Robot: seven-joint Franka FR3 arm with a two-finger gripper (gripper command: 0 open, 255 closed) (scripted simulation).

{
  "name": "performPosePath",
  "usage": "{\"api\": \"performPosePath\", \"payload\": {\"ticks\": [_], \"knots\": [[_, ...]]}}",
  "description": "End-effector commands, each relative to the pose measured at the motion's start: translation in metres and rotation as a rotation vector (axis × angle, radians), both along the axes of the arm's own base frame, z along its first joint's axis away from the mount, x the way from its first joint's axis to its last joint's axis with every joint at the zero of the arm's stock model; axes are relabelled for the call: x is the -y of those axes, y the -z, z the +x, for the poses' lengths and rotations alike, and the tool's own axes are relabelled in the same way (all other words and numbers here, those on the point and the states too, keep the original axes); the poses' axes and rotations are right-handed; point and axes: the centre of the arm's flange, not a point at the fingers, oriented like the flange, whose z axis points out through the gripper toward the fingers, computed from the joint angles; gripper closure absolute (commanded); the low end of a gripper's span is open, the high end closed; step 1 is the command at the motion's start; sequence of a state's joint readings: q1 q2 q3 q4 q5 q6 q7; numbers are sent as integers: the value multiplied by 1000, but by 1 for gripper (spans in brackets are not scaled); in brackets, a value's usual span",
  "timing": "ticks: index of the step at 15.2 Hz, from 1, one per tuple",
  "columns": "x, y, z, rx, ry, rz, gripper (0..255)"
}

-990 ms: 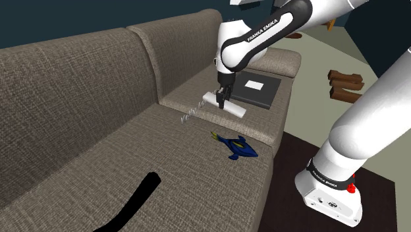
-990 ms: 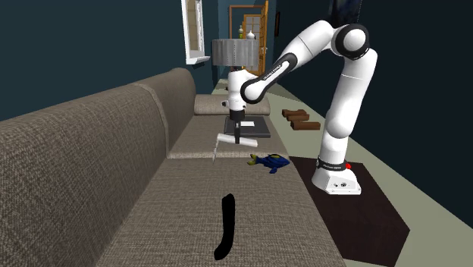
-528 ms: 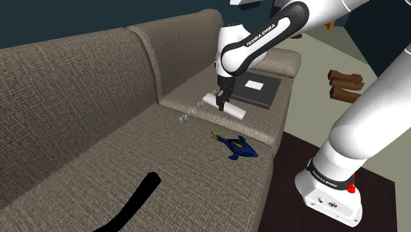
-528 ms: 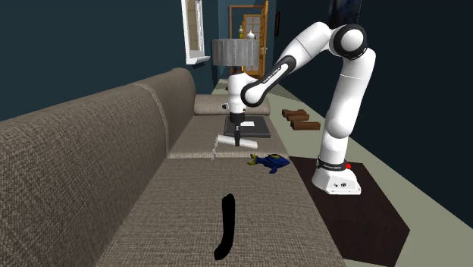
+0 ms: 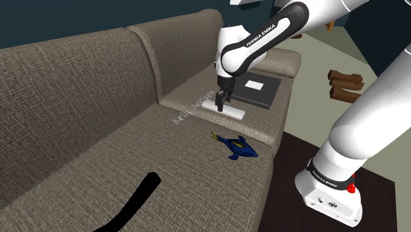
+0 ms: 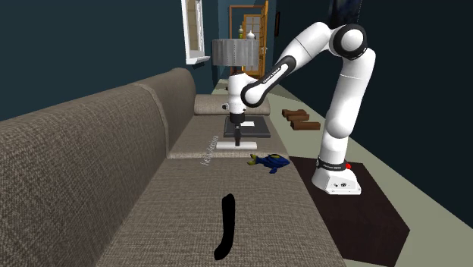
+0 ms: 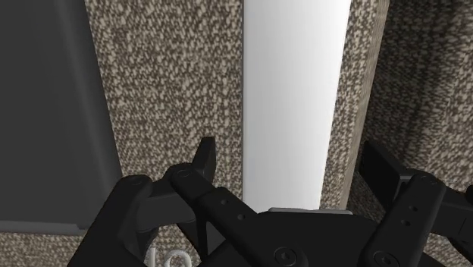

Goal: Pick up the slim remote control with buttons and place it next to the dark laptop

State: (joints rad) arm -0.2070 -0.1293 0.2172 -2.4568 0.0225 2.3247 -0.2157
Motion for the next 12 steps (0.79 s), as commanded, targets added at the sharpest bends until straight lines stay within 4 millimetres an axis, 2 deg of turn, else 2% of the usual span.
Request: {"api": "performPosePath", "payload": {"ticks": [1,4,12], "knots": [[0,-13,0,0,0,0,0],[0,-50,0,0,0,0,0],[0,-50,0,0,0,0,0]]}}
